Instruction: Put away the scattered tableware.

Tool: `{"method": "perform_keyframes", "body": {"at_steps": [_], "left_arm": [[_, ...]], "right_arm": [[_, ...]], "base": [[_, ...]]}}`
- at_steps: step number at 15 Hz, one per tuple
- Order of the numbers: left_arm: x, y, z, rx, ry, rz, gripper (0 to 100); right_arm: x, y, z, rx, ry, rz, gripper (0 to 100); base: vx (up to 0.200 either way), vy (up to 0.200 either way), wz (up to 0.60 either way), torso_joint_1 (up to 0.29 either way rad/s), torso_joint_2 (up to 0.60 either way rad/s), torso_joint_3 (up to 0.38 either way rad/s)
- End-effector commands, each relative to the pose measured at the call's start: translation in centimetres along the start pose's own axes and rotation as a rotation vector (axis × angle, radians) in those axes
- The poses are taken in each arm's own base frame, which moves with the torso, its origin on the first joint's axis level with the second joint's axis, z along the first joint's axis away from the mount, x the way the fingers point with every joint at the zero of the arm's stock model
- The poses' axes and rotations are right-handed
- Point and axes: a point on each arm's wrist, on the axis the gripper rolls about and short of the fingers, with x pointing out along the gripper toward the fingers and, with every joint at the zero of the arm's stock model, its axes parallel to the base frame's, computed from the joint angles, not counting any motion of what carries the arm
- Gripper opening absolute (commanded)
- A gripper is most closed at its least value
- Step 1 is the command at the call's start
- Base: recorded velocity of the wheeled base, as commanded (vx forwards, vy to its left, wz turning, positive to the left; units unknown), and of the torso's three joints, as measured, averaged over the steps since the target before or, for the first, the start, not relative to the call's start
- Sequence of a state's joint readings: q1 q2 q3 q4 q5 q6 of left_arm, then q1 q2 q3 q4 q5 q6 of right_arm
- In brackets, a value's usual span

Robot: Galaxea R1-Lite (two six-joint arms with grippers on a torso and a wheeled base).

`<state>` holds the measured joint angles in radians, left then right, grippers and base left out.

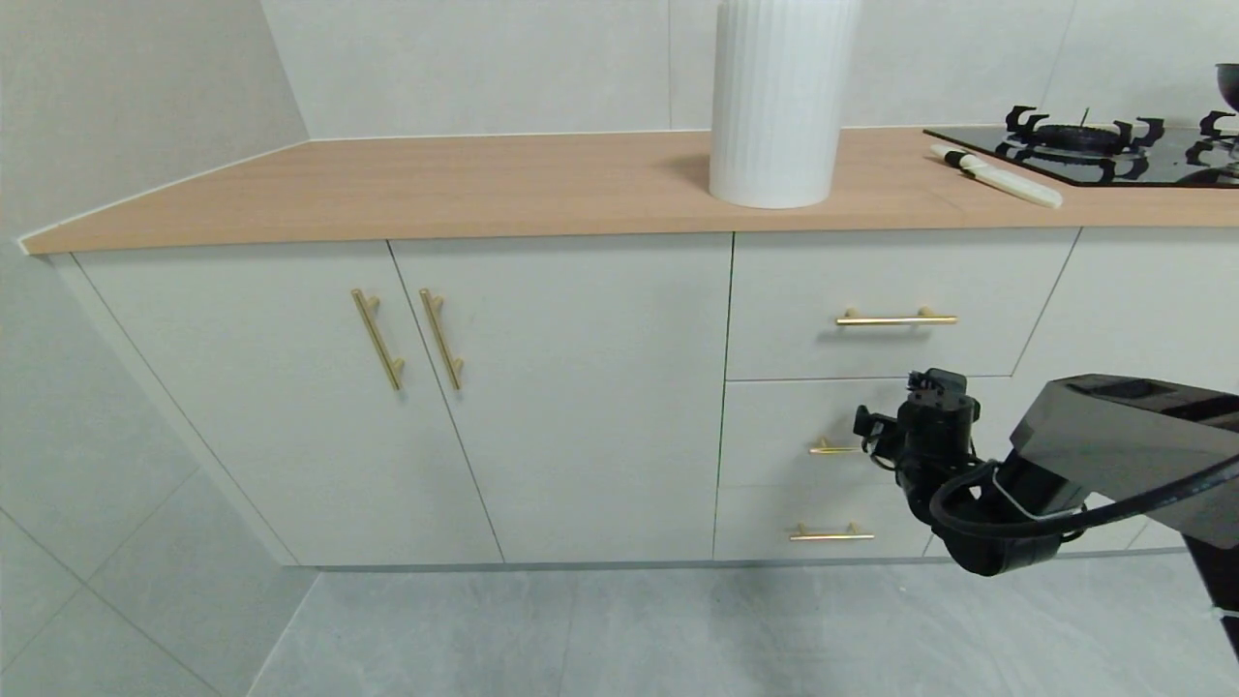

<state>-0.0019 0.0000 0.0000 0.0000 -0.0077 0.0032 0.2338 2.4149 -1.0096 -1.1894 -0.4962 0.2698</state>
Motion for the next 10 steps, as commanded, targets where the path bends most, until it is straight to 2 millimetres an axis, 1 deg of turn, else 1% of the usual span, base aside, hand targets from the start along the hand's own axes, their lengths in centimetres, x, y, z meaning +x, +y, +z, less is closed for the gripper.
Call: {"method": "perform_keyframes", "body": {"at_steps": [1, 2, 4, 5, 6, 7, 8, 9, 10], "left_arm": [[0.0, 0.0, 0.0, 0.0, 0.0, 0.0, 100], [0.0, 0.0, 0.0, 0.0, 0.0, 0.0, 100], [0.0, 0.0, 0.0, 0.0, 0.0, 0.0, 100], [0.0, 0.0, 0.0, 0.0, 0.0, 0.0, 100], [0.0, 0.0, 0.0, 0.0, 0.0, 0.0, 100], [0.0, 0.0, 0.0, 0.0, 0.0, 0.0, 100], [0.0, 0.0, 0.0, 0.0, 0.0, 0.0, 100], [0.0, 0.0, 0.0, 0.0, 0.0, 0.0, 100], [0.0, 0.0, 0.0, 0.0, 0.0, 0.0, 100]], "right_arm": [[-4.0, -1.2, 3.8, -0.022, 0.032, 0.1, 100], [-5.0, -1.4, 4.9, -0.031, 0.033, 0.117, 100], [-10.5, -1.9, 9.4, -0.072, 0.024, 0.163, 100], [-12.6, -2.6, 11.1, -0.079, -0.011, 0.17, 100], [-14.8, -3.6, 12.2, -0.089, -0.04, 0.17, 100], [-17.0, -4.6, 12.9, -0.096, -0.067, 0.153, 100], [-18.0, -5.2, 13.1, -0.101, -0.078, 0.14, 100], [-21.3, -6.6, 13.3, -0.111, -0.112, 0.116, 100], [-22.9, -7.6, 13.4, -0.108, -0.134, 0.099, 100]], "base": [[0.0, 0.0, 0.0, 0.0, 0.0, 0.0], [0.0, 0.0, 0.0, 0.0, 0.0, 0.0], [0.0, 0.0, 0.0, 0.0, 0.0, 0.0], [0.0, 0.0, 0.0, 0.0, 0.0, 0.0], [0.0, 0.0, 0.0, 0.0, 0.0, 0.0], [0.0, 0.0, 0.0, 0.0, 0.0, 0.0], [0.0, 0.0, 0.0, 0.0, 0.0, 0.0], [0.0, 0.0, 0.0, 0.0, 0.0, 0.0], [0.0, 0.0, 0.0, 0.0, 0.0, 0.0]]}}
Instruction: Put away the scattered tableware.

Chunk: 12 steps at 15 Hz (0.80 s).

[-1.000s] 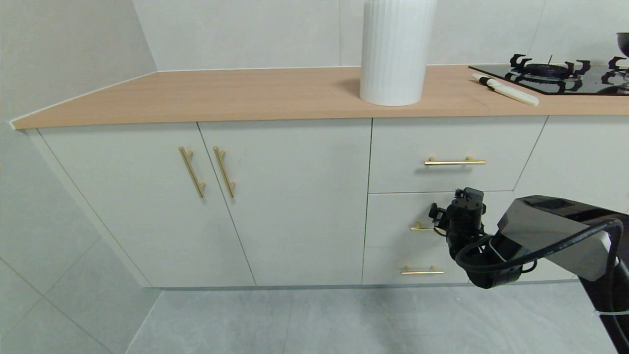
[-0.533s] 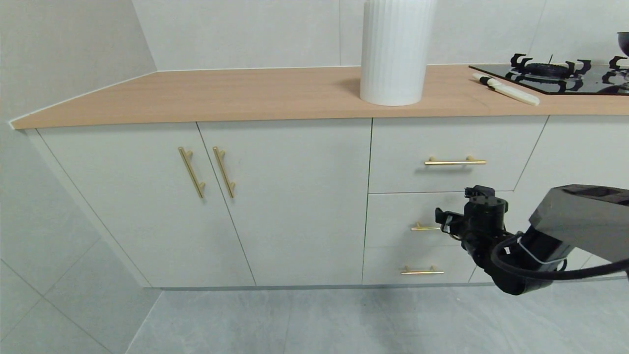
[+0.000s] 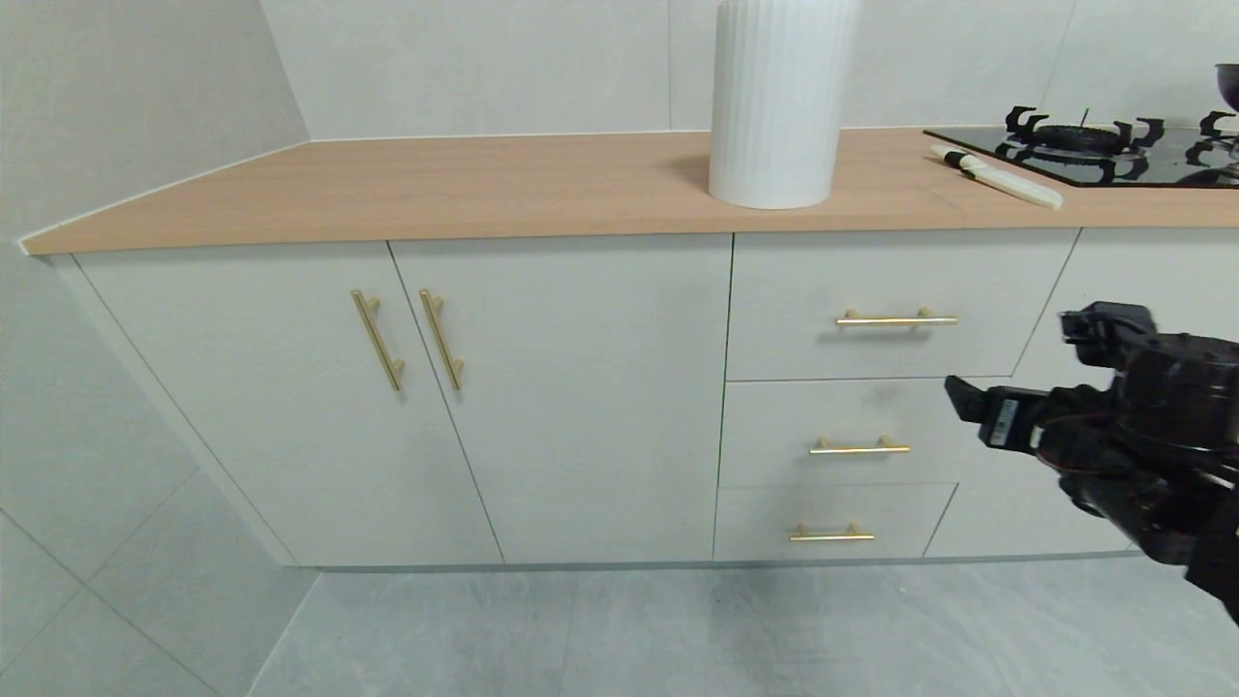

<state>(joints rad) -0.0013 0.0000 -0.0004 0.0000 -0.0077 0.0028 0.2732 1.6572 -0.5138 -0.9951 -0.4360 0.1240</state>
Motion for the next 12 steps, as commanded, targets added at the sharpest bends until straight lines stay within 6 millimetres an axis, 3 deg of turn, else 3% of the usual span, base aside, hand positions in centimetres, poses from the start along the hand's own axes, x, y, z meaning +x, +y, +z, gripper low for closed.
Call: {"method": "perform_keyframes", "body": {"at_steps": [1, 4, 9, 12], "left_arm": [[0.0, 0.0, 0.0, 0.0, 0.0, 0.0, 100], [0.0, 0.0, 0.0, 0.0, 0.0, 0.0, 100], [0.0, 0.0, 0.0, 0.0, 0.0, 0.0, 100], [0.0, 0.0, 0.0, 0.0, 0.0, 0.0, 100]], "right_arm": [[-10.0, -4.3, 1.6, -0.005, -0.15, -0.035, 100], [-16.1, -8.3, -0.6, -0.035, -0.203, -0.114, 100], [-25.0, -12.3, -4.2, -0.146, -0.242, -0.209, 100], [-27.6, -12.9, -4.5, -0.132, -0.242, -0.34, 100]], "base": [[0.0, 0.0, 0.0, 0.0, 0.0, 0.0], [0.0, 0.0, 0.0, 0.0, 0.0, 0.0], [0.0, 0.0, 0.0, 0.0, 0.0, 0.0], [0.0, 0.0, 0.0, 0.0, 0.0, 0.0]]}}
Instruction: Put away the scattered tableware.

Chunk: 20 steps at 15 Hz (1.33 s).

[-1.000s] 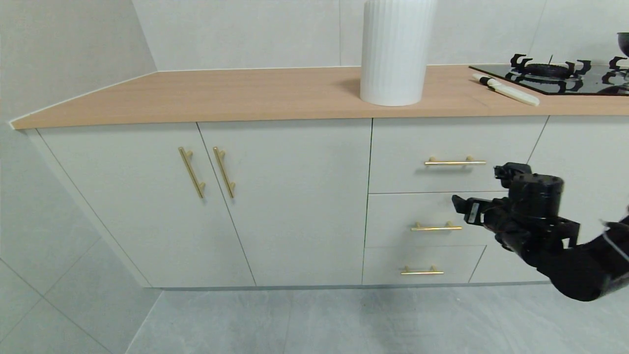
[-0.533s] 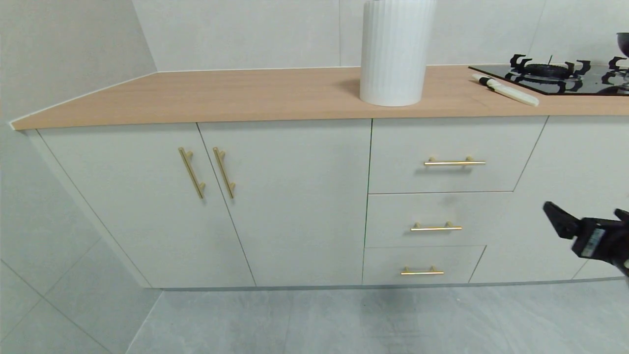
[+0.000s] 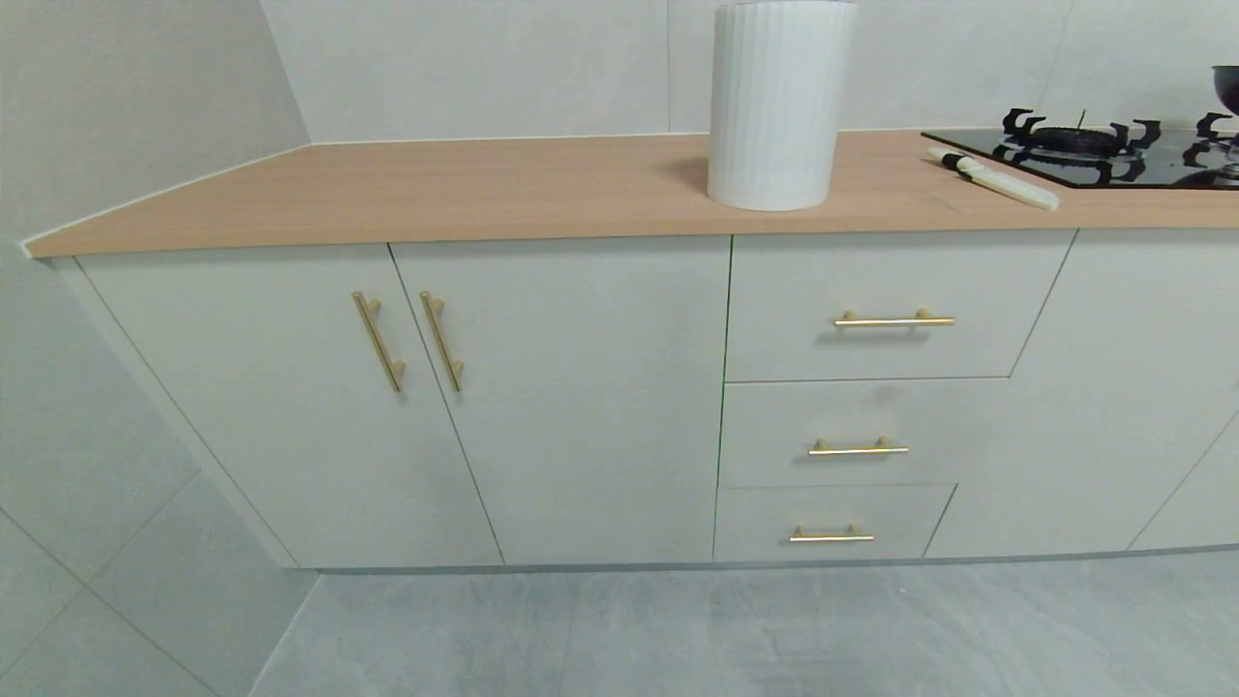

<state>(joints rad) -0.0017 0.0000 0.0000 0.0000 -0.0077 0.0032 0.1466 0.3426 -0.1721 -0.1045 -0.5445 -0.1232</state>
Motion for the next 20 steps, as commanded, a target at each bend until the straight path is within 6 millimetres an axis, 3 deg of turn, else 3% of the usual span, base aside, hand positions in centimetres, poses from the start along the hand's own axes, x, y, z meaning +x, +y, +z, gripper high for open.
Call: {"method": "perform_keyframes", "body": {"at_steps": [1, 4, 7, 11, 13, 20], "left_arm": [[0.0, 0.0, 0.0, 0.0, 0.0, 0.0, 100], [0.0, 0.0, 0.0, 0.0, 0.0, 0.0, 100], [0.0, 0.0, 0.0, 0.0, 0.0, 0.0, 100], [0.0, 0.0, 0.0, 0.0, 0.0, 0.0, 100], [0.0, 0.0, 0.0, 0.0, 0.0, 0.0, 100], [0.0, 0.0, 0.0, 0.021, 0.001, -0.003, 100]], "right_arm": [[-4.2, -1.9, -0.6, 0.085, -0.169, -0.165, 100], [-4.3, -1.5, -2.4, 0.071, -0.146, -0.115, 100], [-3.3, 0.0, -4.3, 0.154, -0.132, 0.214, 100], [-2.5, 0.9, -5.8, 0.145, -0.144, 0.384, 100], [-2.5, 1.1, -6.5, 0.13, -0.073, 0.405, 100], [-2.5, 1.1, -6.4, 0.125, -0.09, 0.405, 100]], "base": [[0.0, 0.0, 0.0, 0.0, 0.0, 0.0], [0.0, 0.0, 0.0, 0.0, 0.0, 0.0], [0.0, 0.0, 0.0, 0.0, 0.0, 0.0], [0.0, 0.0, 0.0, 0.0, 0.0, 0.0], [0.0, 0.0, 0.0, 0.0, 0.0, 0.0], [0.0, 0.0, 0.0, 0.0, 0.0, 0.0]]}}
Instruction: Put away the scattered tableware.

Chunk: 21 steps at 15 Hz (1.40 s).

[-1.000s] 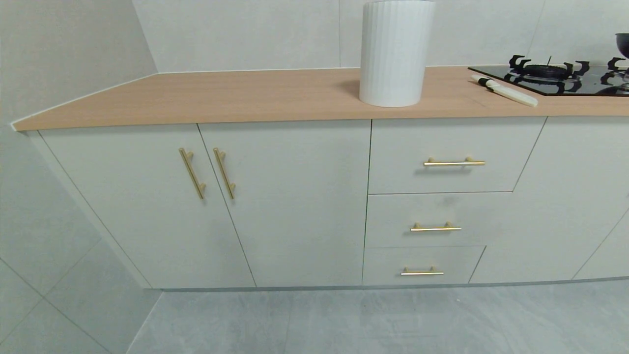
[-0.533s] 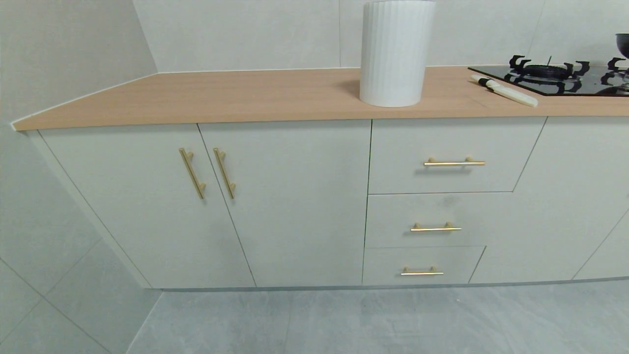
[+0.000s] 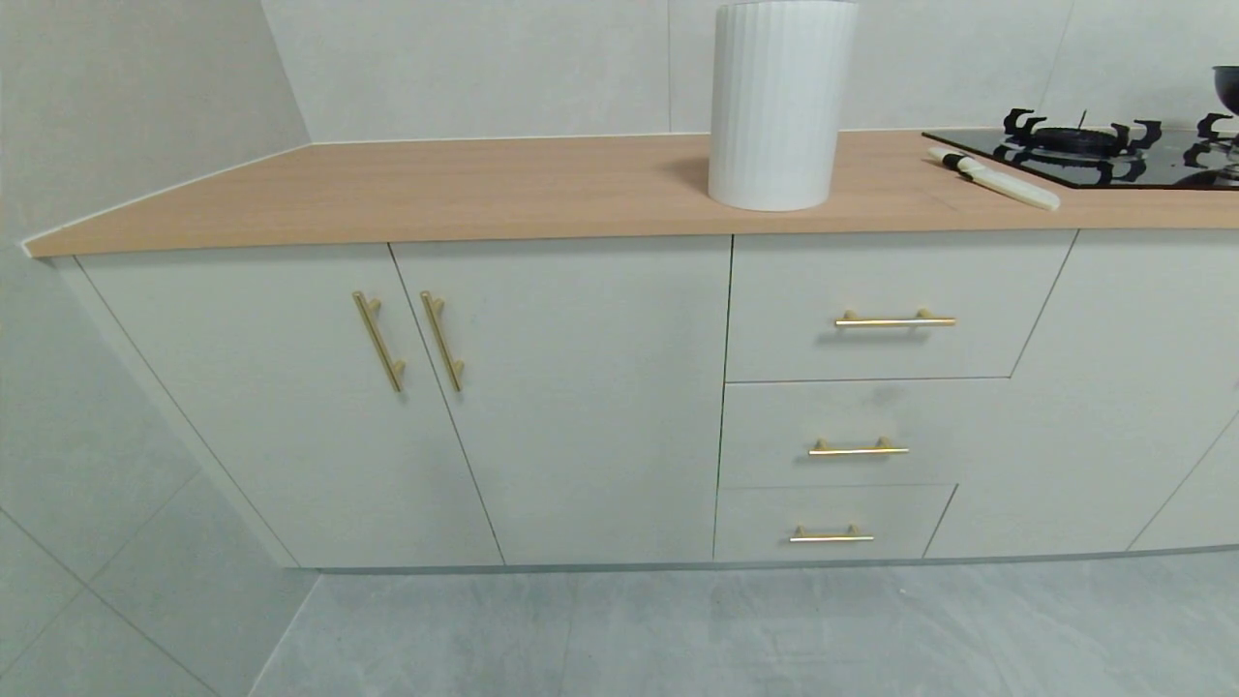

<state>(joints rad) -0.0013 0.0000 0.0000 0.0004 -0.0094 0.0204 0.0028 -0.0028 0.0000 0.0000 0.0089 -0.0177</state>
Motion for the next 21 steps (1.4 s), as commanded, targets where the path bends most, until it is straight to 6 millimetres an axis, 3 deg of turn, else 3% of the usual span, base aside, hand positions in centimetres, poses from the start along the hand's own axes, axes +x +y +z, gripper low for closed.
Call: {"method": "perform_keyframes", "body": {"at_steps": [1, 6, 21], "left_arm": [[0.0, 0.0, -0.01, 0.001, 0.001, -0.002, 100], [0.0, 0.0, 0.0, -0.014, 0.0, -0.002, 100], [0.0, 0.0, 0.0, -0.016, 0.0, -0.002, 100]], "right_arm": [[0.02, 0.0, -0.03, 0.001, 0.006, 0.001, 100], [0.03, 0.01, -0.02, -0.002, 0.007, 0.005, 100], [0.02, 0.01, -0.01, 0.001, 0.004, 0.005, 100]], "base": [[0.0, 0.0, 0.0, 0.0, 0.0, 0.0], [0.0, 0.0, 0.0, 0.0, 0.0, 0.0], [0.2, 0.0, 0.0, 0.003, 0.0, 0.001]]}}
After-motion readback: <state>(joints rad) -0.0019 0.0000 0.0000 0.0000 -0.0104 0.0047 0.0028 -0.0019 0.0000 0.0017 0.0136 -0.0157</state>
